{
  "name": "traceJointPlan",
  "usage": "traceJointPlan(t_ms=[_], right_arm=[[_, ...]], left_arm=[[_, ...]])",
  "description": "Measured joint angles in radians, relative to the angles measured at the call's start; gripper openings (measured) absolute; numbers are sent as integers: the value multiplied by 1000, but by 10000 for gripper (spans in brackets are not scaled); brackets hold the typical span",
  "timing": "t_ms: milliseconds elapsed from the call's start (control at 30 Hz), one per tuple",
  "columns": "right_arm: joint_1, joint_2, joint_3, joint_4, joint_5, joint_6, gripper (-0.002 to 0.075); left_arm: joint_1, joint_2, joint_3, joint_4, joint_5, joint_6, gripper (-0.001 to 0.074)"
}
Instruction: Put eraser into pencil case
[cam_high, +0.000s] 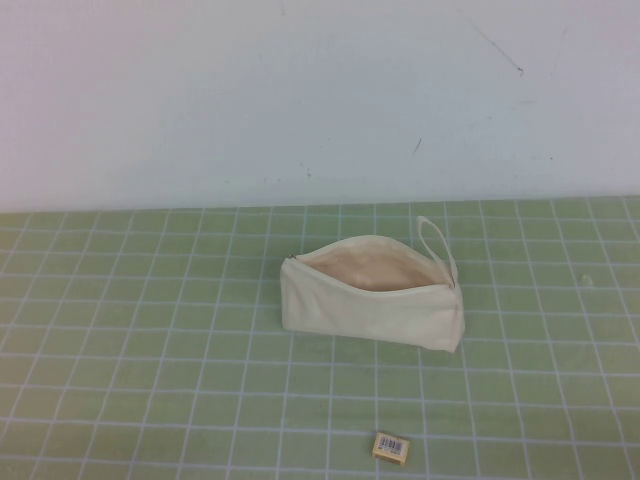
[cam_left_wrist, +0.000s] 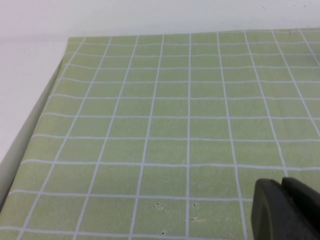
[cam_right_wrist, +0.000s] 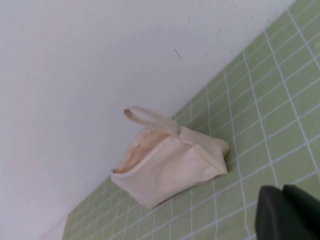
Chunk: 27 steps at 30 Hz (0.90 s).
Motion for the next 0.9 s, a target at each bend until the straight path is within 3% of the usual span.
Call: traceJointPlan(t_ms=[133,333,567,733,900], right_arm=[[0,0,0,13,-12,-10,-1],[0,2,-50,14,52,-224,-1],[0,286,-418,-159,354,-428,-1],[0,541,-694,-197,617,-700,-1],[0,777,-892,-290,810,-823,-1]], left_arm=[[0,0,0,0,0,0,-1],[0,0,0,0,0,0,-1],[0,0,0,0,0,0,-1],[0,0,0,0,0,0,-1],[0,0,0,0,0,0,-1]])
